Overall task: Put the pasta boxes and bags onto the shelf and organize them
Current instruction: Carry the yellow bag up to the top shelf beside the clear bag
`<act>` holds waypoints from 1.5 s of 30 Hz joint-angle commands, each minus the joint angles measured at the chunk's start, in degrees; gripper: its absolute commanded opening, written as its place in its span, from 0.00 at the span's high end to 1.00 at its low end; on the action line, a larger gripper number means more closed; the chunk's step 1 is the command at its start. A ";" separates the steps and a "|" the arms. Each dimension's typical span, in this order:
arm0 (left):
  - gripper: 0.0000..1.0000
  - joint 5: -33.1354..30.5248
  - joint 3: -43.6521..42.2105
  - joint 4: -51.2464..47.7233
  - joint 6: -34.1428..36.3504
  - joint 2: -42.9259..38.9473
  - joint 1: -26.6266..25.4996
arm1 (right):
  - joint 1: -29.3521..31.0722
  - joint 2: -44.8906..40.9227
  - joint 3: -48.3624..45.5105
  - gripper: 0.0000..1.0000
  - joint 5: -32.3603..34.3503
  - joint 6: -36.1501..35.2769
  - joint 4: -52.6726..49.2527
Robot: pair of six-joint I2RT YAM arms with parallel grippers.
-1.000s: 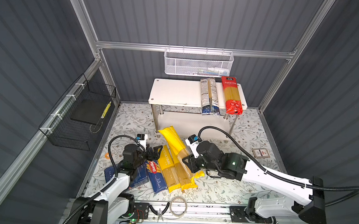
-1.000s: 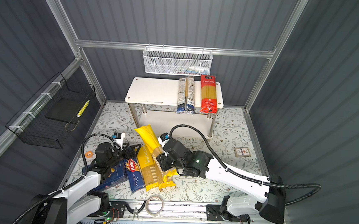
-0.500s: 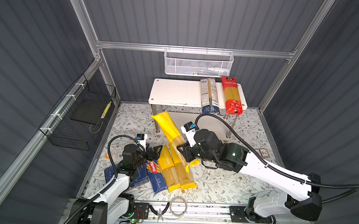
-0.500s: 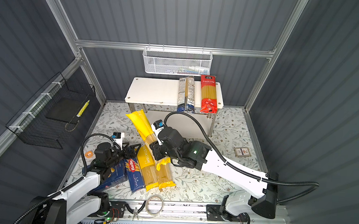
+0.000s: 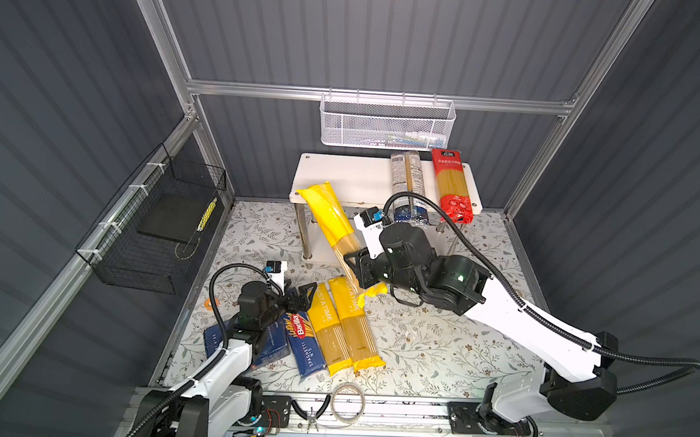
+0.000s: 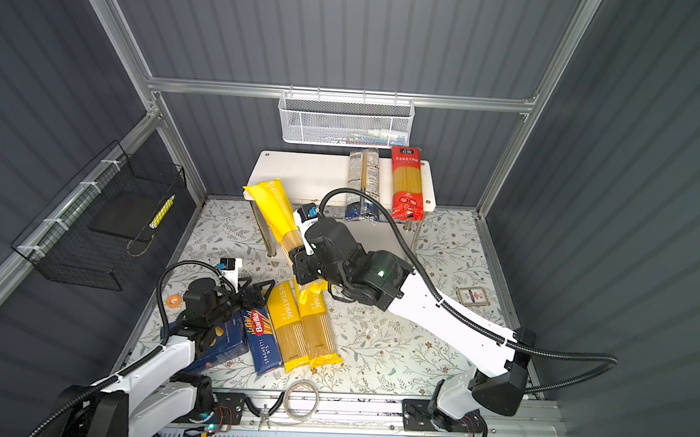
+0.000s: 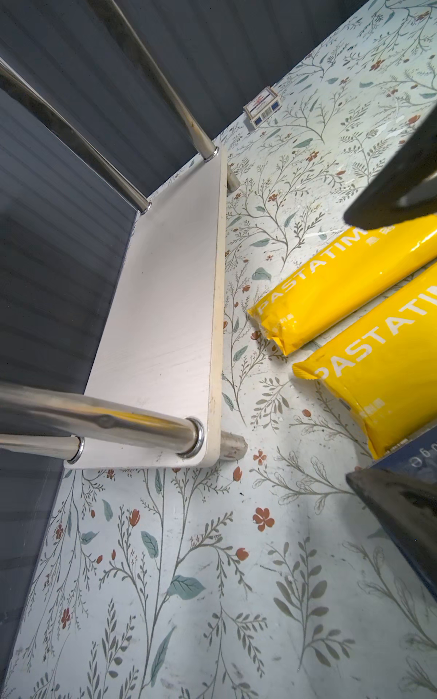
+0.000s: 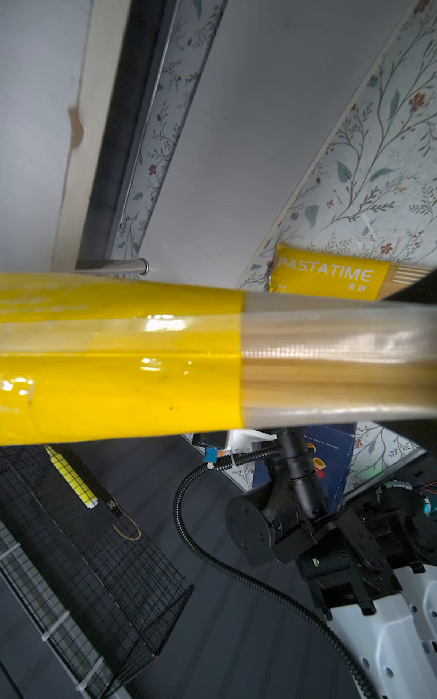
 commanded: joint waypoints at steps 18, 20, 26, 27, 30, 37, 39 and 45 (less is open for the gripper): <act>0.00 1.00 1.01 0.45 0.91 1.57 -0.30 | -9.97 6.67 17.58 0.76 2.80 -2.18 16.27; 0.00 1.03 0.95 0.55 0.87 1.69 -0.30 | -10.65 7.84 18.79 0.76 3.12 -1.83 17.60; 0.00 1.19 1.10 0.39 0.91 2.04 -0.30 | -12.10 11.61 23.26 0.75 3.11 -1.93 18.64; 0.00 1.20 1.10 0.51 0.87 2.04 -0.30 | -12.11 12.29 24.23 0.75 4.14 -2.38 18.20; 0.00 1.41 1.10 0.65 0.84 2.02 -0.30 | -12.49 13.21 25.22 0.74 5.64 -2.90 17.56; 0.01 2.16 1.19 1.32 0.61 3.08 -0.30 | -13.24 13.61 24.74 0.74 12.30 -4.10 17.50; 0.00 2.80 1.29 1.50 0.60 3.29 -0.30 | -13.38 14.08 24.91 0.74 14.65 -3.97 17.60; 0.00 2.42 1.11 1.43 0.79 3.21 -0.30 | -13.69 16.12 25.52 0.74 16.62 -1.19 17.60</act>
